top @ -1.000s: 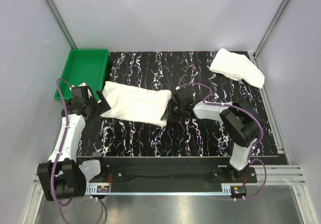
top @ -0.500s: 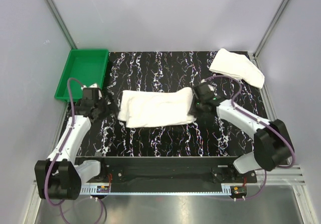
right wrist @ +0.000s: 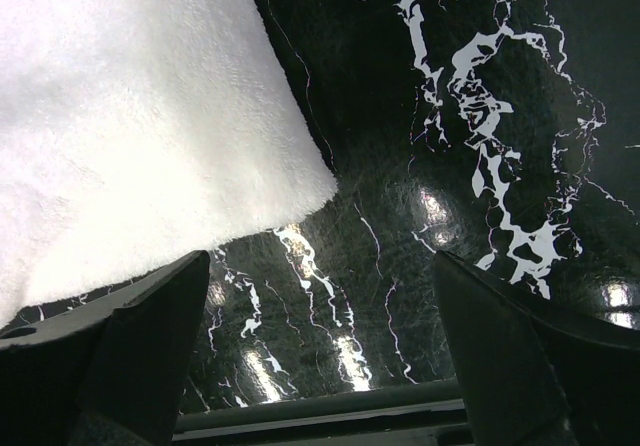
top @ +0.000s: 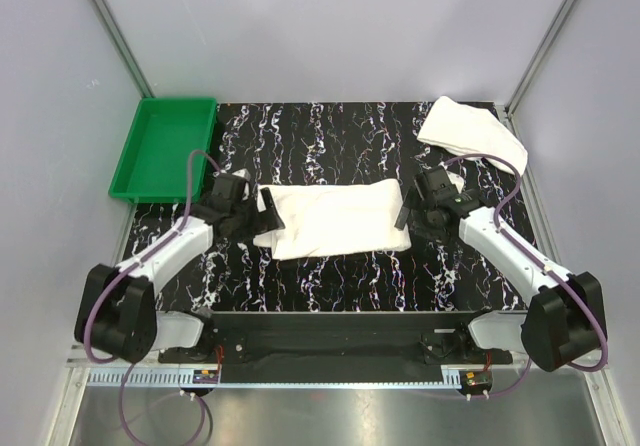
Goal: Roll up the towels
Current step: Fold the towel
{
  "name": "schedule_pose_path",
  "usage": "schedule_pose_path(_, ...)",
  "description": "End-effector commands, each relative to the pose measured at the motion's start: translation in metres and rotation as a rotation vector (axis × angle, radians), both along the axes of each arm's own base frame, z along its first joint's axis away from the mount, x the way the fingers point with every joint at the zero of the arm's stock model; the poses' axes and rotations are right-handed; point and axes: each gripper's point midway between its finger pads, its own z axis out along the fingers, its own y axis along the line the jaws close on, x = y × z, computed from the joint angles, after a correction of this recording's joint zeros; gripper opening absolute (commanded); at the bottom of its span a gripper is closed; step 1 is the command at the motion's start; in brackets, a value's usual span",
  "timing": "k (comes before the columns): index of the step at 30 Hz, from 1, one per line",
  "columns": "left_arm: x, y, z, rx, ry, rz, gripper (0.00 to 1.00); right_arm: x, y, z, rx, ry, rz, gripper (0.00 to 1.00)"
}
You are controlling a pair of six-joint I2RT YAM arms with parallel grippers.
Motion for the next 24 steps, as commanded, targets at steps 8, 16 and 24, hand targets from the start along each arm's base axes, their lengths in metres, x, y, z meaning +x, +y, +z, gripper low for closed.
schedule_pose_path(8,0.051,-0.03,-0.013,-0.022,-0.027,-0.025,0.81,0.002,-0.002,0.015,-0.017,-0.045,0.032,1.0)
schedule_pose_path(16,0.05,-0.048,-0.025,-0.011,-0.002,-0.064,0.62,0.002,-0.002,0.01,-0.019,-0.033,0.037,1.0)
schedule_pose_path(24,0.047,-0.047,-0.017,0.082,-0.016,-0.054,0.48,0.003,0.0,0.008,-0.013,-0.03,0.047,1.0)
